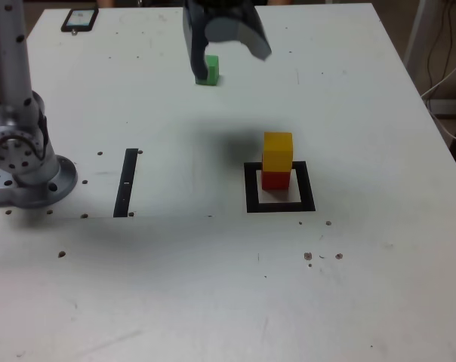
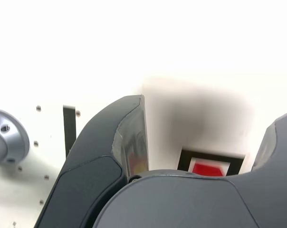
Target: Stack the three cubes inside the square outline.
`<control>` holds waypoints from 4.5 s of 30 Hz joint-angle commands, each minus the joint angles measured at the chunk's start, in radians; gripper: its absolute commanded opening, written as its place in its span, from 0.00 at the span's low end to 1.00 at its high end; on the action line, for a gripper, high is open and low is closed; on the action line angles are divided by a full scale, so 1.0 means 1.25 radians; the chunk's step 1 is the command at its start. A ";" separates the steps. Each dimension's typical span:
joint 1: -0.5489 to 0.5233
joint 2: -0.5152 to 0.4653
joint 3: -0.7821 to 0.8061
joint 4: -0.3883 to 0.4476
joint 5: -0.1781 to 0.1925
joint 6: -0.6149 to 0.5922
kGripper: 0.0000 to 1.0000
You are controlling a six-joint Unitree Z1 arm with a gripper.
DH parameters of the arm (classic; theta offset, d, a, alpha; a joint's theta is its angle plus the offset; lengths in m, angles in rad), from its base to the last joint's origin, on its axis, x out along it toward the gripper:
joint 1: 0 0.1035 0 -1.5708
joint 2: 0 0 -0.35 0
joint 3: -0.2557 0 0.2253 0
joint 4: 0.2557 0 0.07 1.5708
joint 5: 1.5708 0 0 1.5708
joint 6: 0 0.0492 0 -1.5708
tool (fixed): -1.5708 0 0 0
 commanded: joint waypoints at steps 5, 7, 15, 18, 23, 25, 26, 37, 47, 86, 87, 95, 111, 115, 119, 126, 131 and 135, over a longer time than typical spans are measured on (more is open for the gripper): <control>0.130 -0.002 -0.003 -0.038 0.001 0.127 0.88; 0.169 0.004 -0.004 -0.049 0.002 0.163 0.88; 0.306 0.057 -0.005 -0.085 0.003 0.285 0.88; 0.349 0.086 -0.006 -0.098 0.004 0.322 0.88; 0.390 0.129 -0.008 -0.129 0.004 0.382 0.88; 0.395 0.142 -0.010 -0.142 0.004 0.403 0.88; 0.395 0.148 -0.012 -0.147 0.004 0.413 0.88; 0.407 0.204 -0.018 -0.174 0.003 0.469 0.88; 0.412 0.239 -0.017 -0.177 -0.008 0.489 0.85; 0.420 0.260 -0.036 -0.190 -0.058 0.532 0.44; 0.420 0.260 -0.037 -0.190 -0.060 0.532 0.42; 0.422 0.252 -0.074 -0.152 -0.084 0.532 0.33; 0.294 0.095 -0.155 -0.001 -0.089 0.495 0.33; 0.224 0.069 -0.189 0.060 -0.087 0.448 0.33; 0.142 0.059 -0.214 0.115 -0.084 0.379 0.33; -0.021 0.050 -0.232 0.162 -0.077 0.224 0.33; -0.132 0.048 -0.237 0.175 -0.075 0.114 0.33; -0.190 0.051 -0.246 0.177 -0.076 0.051 0.33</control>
